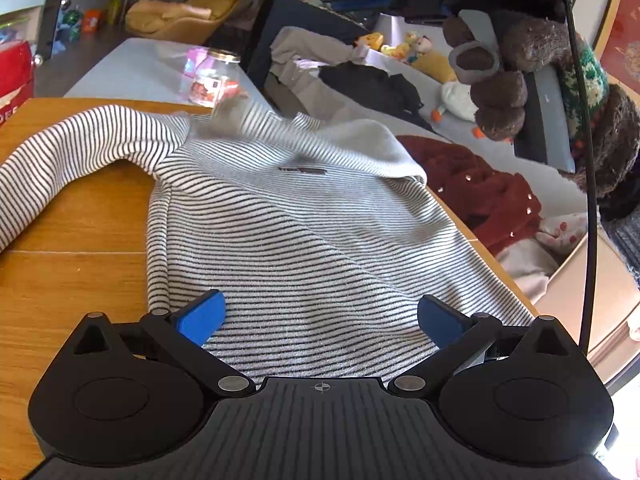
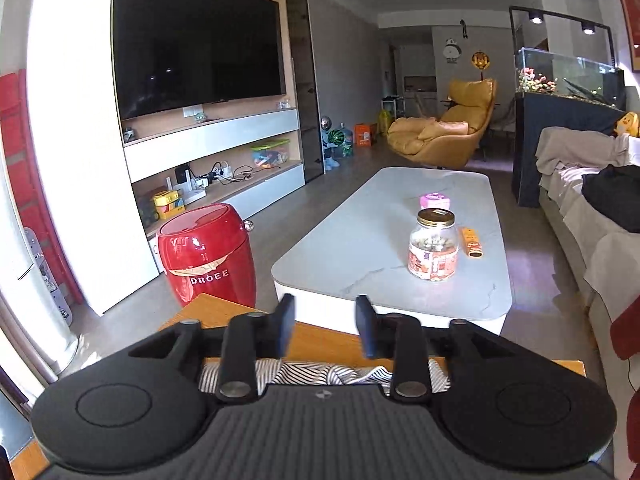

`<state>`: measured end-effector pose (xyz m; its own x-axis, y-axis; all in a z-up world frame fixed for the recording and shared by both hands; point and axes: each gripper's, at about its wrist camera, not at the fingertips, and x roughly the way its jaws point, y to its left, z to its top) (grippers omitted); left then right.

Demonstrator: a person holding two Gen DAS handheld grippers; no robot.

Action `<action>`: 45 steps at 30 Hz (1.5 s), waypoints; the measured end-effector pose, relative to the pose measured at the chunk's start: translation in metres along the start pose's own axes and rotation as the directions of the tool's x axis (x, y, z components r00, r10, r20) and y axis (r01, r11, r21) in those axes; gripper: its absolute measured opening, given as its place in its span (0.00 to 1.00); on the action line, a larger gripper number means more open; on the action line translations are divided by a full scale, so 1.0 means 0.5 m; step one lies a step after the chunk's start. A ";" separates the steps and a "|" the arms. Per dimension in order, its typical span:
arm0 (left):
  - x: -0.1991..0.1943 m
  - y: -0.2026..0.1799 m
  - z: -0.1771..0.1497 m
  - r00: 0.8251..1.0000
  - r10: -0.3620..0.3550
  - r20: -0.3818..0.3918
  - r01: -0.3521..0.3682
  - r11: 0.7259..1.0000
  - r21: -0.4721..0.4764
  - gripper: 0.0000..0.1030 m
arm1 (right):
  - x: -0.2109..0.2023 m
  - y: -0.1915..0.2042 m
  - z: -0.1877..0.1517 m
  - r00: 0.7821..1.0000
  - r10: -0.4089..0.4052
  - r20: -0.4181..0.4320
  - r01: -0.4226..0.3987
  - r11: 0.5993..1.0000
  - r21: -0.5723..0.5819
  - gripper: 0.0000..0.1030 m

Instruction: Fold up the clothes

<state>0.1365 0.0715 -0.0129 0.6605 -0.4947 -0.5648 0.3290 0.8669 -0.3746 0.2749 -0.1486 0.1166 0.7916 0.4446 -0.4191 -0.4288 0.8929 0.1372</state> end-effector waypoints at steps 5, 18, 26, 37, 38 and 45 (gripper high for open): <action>0.004 -0.012 -0.001 1.000 0.026 -0.007 -0.026 0.999 0.035 1.00 | 0.011 -0.025 -0.059 1.000 0.008 -0.030 -0.006 0.998 0.059 0.73; 0.024 -0.009 0.171 0.995 0.072 0.068 -0.071 0.997 -0.026 0.95 | -0.040 -0.140 -0.276 0.999 -0.054 -0.003 0.053 0.970 0.238 0.93; 0.175 0.037 0.217 0.959 0.281 -0.040 -0.282 0.959 -0.027 0.67 | -0.103 -0.122 -0.284 0.979 -0.072 0.188 0.036 0.982 0.187 1.00; 0.153 0.037 0.246 0.887 0.457 0.063 -0.460 0.886 0.056 0.06 | -0.096 -0.131 -0.280 0.984 -0.058 0.171 0.022 0.979 0.205 1.00; 0.153 0.047 0.242 0.884 0.465 0.052 -0.467 0.882 0.056 0.06 | -0.092 -0.132 -0.278 0.985 -0.053 0.163 0.019 0.979 0.205 1.00; 0.116 0.086 0.211 0.916 0.401 0.016 -0.401 0.916 -0.017 0.14 | -0.065 -0.135 -0.255 0.994 -0.009 0.105 -0.012 0.981 0.196 1.00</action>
